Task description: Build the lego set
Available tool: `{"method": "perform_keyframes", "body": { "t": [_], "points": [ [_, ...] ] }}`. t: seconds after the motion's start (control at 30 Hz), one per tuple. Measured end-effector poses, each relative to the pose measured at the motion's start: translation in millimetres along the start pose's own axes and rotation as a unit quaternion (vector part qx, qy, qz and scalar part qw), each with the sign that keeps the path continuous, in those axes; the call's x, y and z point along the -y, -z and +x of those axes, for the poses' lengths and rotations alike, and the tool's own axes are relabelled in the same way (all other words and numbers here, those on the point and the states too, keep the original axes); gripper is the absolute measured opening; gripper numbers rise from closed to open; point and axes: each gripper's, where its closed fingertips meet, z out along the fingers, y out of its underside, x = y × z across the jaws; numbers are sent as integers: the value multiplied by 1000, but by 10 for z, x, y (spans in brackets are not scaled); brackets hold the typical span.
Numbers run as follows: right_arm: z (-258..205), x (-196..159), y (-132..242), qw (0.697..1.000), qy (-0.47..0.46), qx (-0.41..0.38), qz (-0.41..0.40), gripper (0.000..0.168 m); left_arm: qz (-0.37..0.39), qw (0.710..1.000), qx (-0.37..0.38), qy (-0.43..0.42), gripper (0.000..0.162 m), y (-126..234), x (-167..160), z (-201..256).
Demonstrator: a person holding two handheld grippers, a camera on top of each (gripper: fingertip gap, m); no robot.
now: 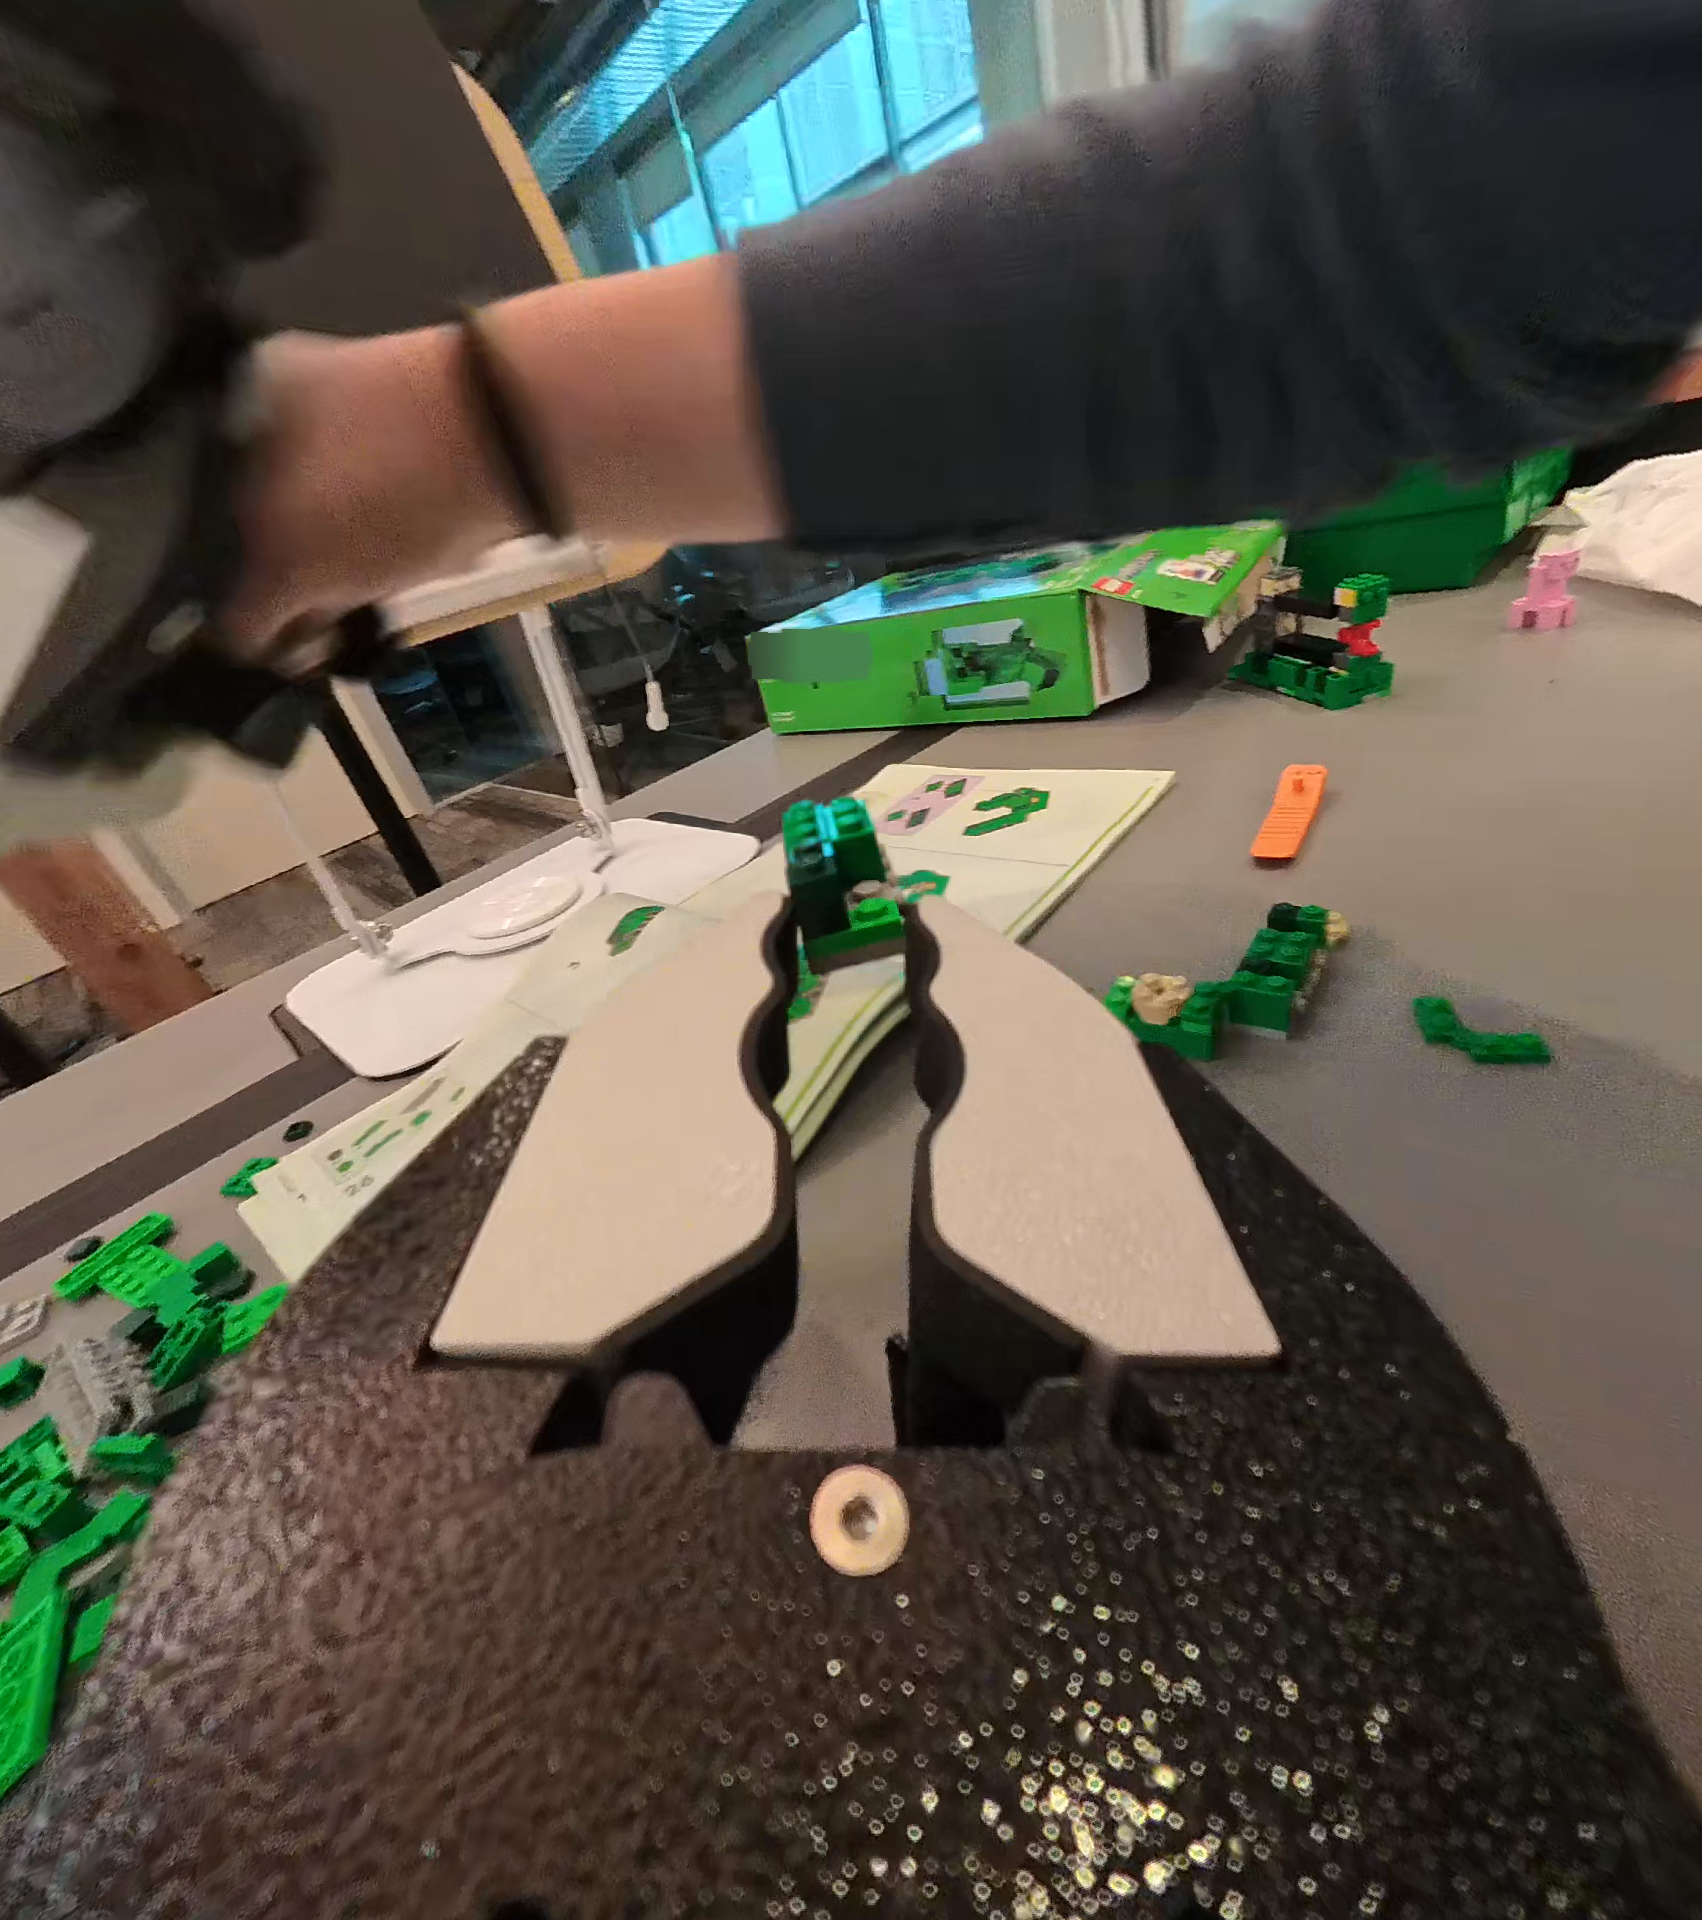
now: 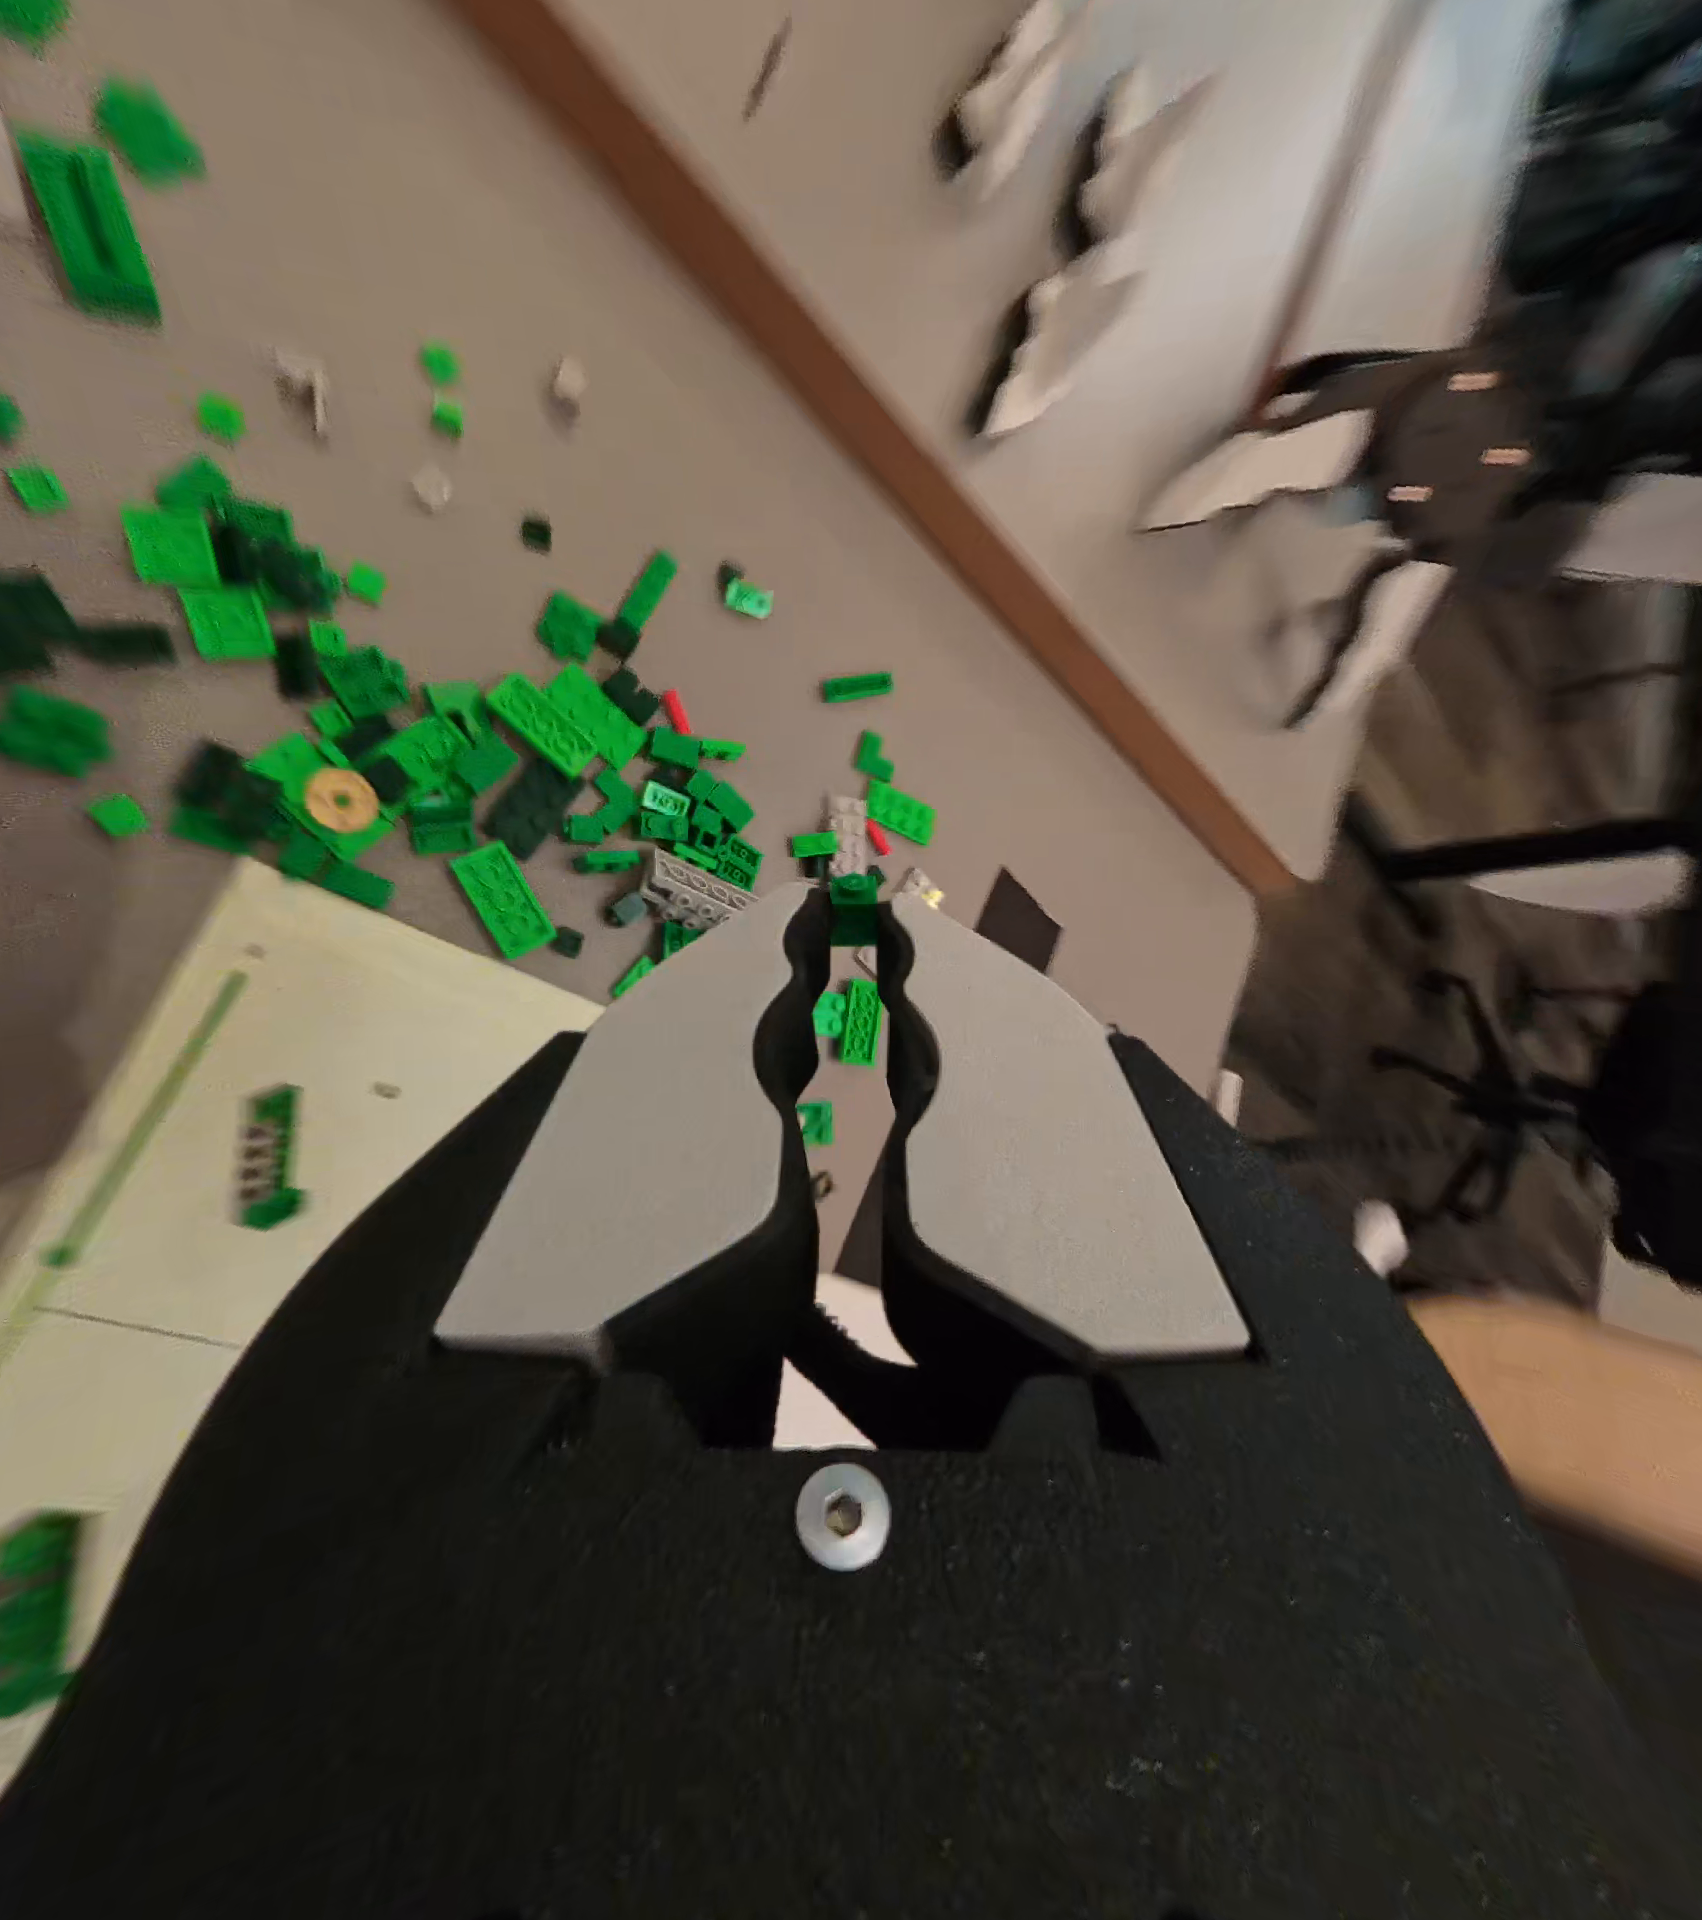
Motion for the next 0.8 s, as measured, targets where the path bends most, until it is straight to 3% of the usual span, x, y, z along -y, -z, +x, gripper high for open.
{"method": "perform_keyframes", "body": {
  "t": [0.1,0.2,0.33,0.4,0.5,0.67,0.8],
  "points": [
    [-168,71,821,985,-89,-134,63,8,-1,1000,31,6,19,25,-13,-106],
    [-522,-33,1649,942,-173,-261,124,7,9,999,49,16,18,61,9,-177],
    [-1272,-353,2274,885,-281,-346,134,7,21,997,74,17,18,82,58,-208],
    [-1615,-454,2396,867,-309,-369,129,7,31,994,109,4,18,50,105,-241],
    [-1928,-499,2431,854,-315,-398,117,8,58,984,161,54,18,-150,159,-237],
    [-1916,-316,2323,833,-341,-400,174,8,66,983,170,36,18,-586,228,45],
    [-1799,-173,2220,825,-359,-379,216,8,69,990,121,28,18,-731,250,189]
  ]
}}
